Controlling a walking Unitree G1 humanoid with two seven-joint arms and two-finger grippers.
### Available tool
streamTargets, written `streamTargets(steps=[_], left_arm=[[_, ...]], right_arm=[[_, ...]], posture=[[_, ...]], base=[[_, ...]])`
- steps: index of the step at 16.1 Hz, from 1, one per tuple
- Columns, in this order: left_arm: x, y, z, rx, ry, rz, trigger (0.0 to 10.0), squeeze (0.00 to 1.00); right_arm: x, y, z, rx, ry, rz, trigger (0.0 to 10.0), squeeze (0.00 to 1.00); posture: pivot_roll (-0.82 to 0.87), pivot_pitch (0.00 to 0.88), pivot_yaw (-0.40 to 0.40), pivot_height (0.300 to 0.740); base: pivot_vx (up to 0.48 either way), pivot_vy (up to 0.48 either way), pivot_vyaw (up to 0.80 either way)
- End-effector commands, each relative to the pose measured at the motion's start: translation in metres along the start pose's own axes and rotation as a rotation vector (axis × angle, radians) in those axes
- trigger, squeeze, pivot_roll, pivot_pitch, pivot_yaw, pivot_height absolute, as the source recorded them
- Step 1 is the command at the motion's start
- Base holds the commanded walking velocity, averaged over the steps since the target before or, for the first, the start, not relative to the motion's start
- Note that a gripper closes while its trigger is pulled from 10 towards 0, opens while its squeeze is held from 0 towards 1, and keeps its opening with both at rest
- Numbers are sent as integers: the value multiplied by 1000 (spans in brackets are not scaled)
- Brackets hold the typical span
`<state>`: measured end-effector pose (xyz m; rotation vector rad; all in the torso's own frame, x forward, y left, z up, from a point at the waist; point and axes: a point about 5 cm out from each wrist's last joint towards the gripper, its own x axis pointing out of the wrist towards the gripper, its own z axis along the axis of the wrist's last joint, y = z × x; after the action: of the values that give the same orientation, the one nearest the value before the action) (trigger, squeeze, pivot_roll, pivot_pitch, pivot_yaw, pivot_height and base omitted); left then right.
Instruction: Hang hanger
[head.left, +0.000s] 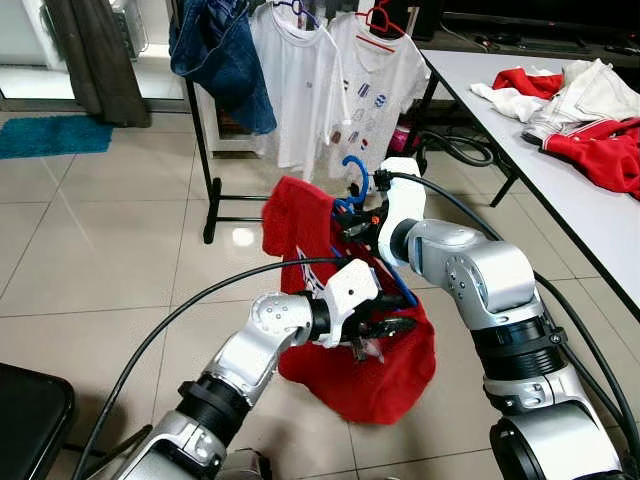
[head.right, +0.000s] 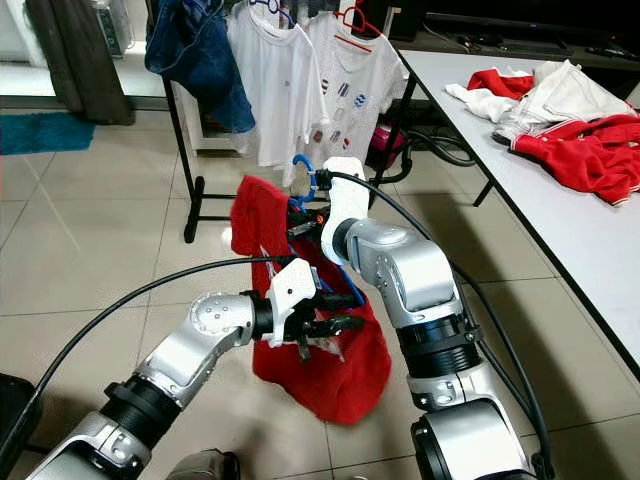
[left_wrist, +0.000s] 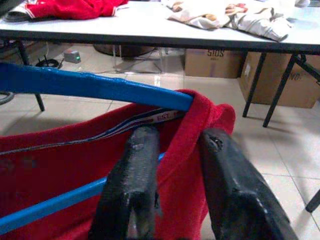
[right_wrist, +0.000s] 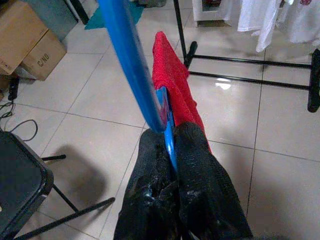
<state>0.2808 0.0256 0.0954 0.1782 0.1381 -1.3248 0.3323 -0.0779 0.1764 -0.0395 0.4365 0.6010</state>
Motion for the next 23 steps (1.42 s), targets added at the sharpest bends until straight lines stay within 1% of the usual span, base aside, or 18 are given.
streamTargets(steps=[1, 8, 11, 14, 17, 19, 20, 21, 22, 23], left_arm=[[5, 2, 6, 14, -19, 2, 0, 0], [6, 1, 12, 1, -85, -2, 0, 0], [5, 2, 15, 1, -110, 10, 0, 0], [3, 0, 15, -12, -124, 3, 0, 0], [-1, -6, 14, -13, -115, -23, 0, 0], [-4, -9, 12, -6, -88, -25, 0, 0], [-5, -8, 11, 1, -75, -9, 0, 0], [-8, -4, 11, 19, -66, 47, 0, 0], [-8, -4, 11, 18, -69, 59, 0, 0], [-10, -1, 12, 44, -69, 89, 0, 0]], right_arm=[[-5, -2, 14, 2, -56, -1, 10000, 0], [-5, -3, 14, -4, -48, -3, 10000, 0], [-4, -3, 13, -4, -46, -3, 10000, 0], [-3, -2, 12, -6, -40, -2, 10000, 0], [-1, -6, 5, -10, -14, -19, 10000, 0], [0, -10, -2, -14, 11, -37, 10000, 0], [0, -11, -5, -14, 17, -43, 10000, 0], [1, -14, -8, -19, 25, -56, 10000, 0], [2, -14, -8, -19, 27, -58, 10000, 0], [2, -16, -10, -22, 29, -69, 10000, 0]], posture=[[-15, 26, -72, 740], [-15, 21, -78, 740], [-9, 22, -80, 740], [-7, 20, -82, 740], [-6, 18, -80, 740], [-4, 15, -79, 740], [-2, 13, -80, 740], [-1, 11, -81, 740], [-1, 11, -81, 740], [1, 9, -83, 740]], base=[[0, 0, 0], [0, 0, 0], [0, 0, 0], [0, 0, 0], [0, 0, 0], [0, 0, 0], [0, 0, 0], [0, 0, 0], [0, 0, 0], [0, 0, 0]])
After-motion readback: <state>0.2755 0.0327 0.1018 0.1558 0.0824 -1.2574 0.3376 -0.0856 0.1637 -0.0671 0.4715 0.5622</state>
